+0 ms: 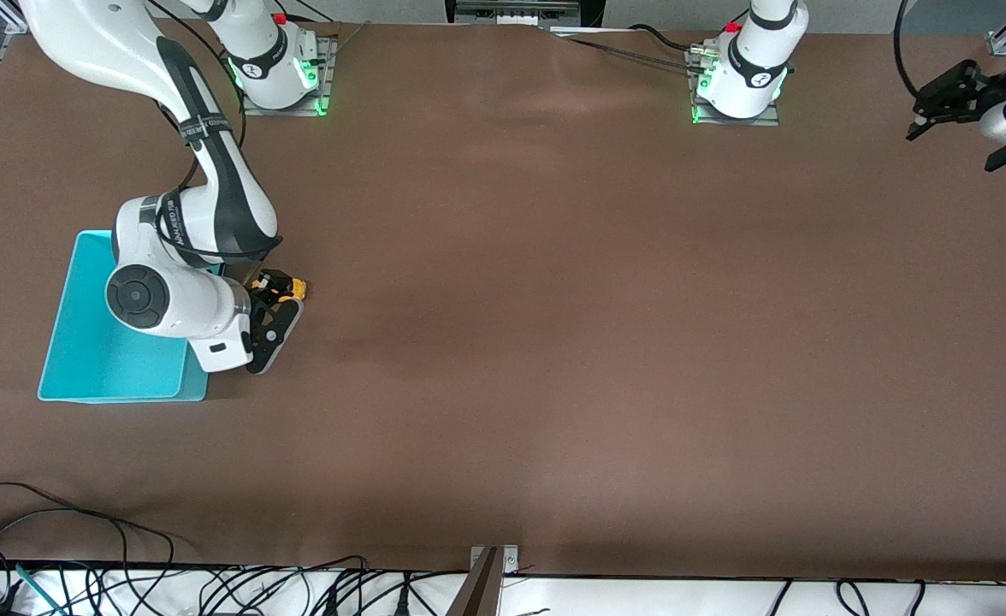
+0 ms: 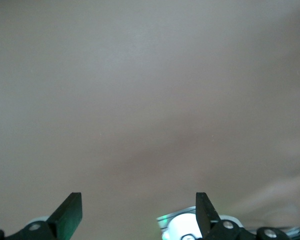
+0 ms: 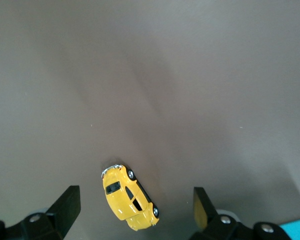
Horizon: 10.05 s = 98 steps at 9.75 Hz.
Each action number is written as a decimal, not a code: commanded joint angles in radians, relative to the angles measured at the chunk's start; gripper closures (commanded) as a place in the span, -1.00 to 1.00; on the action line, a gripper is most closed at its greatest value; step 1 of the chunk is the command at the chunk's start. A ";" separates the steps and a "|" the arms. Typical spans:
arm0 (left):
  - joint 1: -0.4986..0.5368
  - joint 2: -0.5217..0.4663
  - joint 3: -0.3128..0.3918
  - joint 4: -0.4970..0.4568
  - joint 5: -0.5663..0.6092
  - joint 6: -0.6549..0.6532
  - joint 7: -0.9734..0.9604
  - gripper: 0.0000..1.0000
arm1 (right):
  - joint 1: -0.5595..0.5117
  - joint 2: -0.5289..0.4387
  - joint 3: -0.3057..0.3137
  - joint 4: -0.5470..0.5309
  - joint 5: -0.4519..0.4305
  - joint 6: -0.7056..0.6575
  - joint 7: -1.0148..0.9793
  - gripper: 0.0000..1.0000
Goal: Wind up and store yellow beetle car
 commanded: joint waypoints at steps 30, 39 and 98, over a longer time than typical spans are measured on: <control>-0.048 0.029 0.016 -0.036 -0.029 0.094 -0.419 -1.00 | 0.009 -0.182 -0.050 -0.211 0.000 0.051 -0.274 0.51; -0.044 0.029 0.019 -0.038 -0.029 0.094 -0.417 -1.00 | 0.021 -0.185 -0.033 -0.350 -0.033 0.230 -0.282 -1.00; -0.044 0.029 0.019 -0.040 -0.029 0.092 -0.417 -1.00 | -0.119 -0.170 -0.053 0.374 0.037 -0.497 0.816 -1.00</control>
